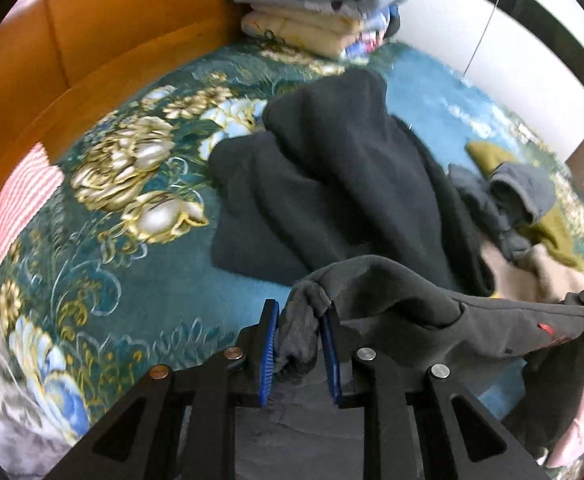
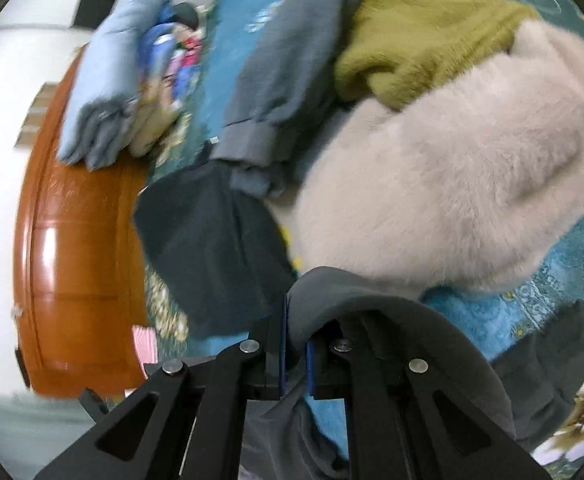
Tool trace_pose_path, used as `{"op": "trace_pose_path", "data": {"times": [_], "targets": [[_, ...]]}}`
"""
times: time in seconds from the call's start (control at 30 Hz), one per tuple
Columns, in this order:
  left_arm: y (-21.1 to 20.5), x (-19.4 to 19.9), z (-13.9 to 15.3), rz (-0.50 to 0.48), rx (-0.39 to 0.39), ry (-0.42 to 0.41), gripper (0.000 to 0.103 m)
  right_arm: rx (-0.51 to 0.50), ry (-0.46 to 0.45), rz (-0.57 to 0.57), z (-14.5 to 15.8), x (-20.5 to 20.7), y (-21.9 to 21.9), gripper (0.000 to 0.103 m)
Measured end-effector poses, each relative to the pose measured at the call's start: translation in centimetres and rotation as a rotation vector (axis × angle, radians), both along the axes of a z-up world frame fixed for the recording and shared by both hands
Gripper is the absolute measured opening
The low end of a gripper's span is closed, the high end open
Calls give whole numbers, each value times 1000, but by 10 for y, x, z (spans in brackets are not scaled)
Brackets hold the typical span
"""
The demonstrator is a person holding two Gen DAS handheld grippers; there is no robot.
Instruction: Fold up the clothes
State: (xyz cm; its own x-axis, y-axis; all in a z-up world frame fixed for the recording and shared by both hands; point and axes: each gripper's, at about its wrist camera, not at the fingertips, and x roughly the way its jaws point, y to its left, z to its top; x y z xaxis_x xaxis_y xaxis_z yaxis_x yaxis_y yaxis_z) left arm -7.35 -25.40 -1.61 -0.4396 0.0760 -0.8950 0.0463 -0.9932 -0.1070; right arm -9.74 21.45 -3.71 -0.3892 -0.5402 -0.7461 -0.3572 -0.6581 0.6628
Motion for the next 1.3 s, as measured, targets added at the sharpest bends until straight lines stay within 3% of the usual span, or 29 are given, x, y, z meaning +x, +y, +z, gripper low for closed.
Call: {"op": "trace_pose_path", "data": {"times": [0.1, 0.2, 0.3, 0.33, 0.4, 0.43, 0.47, 0.57, 0.7, 0.87, 1.07, 1.2, 1.27, 1.3], "targets": [[5, -21, -23, 7, -17, -60, 23, -4, -33, -30, -14, -11, 2, 7], [-3, -25, -36, 35, 62, -85, 26, 2, -54, -45, -23, -19, 2, 8], [-15, -22, -40, 70, 163, -84, 42, 27, -52, -30, -22, -22, 0, 8], [-21, -18, -38, 87, 196, -75, 55, 36, -51, -24, -21, -22, -1, 8], [-35, 0, -29, 134, 252, -53, 59, 39, -50, -28, -20, -20, -3, 12], [-42, 8, -25, 157, 280, -41, 60, 25, -46, -33, -19, -19, -4, 22], [-49, 17, -21, 181, 307, -30, 61, 7, -36, -33, -17, -19, -5, 38], [-69, 43, -9, 251, 391, 4, 63, -37, 7, -12, -2, -13, -12, 56], [-105, 103, -8, 396, 418, 36, 64, -64, 82, 58, 25, 4, -17, 56], [-131, 172, -45, 566, 444, -46, 65, -46, 143, 88, 48, 40, -7, 57], [-114, 196, -92, 609, 566, -144, 65, 13, 131, 65, 52, 90, 30, 57], [-99, 191, -105, 627, 560, -187, 58, 124, 102, 60, 56, 121, 57, 57], [-93, 188, -110, 637, 551, -206, 28, 175, 85, 75, 56, 133, 64, 57], [-90, 187, -112, 643, 546, -216, 22, 195, 74, 86, 53, 139, 65, 57]]}}
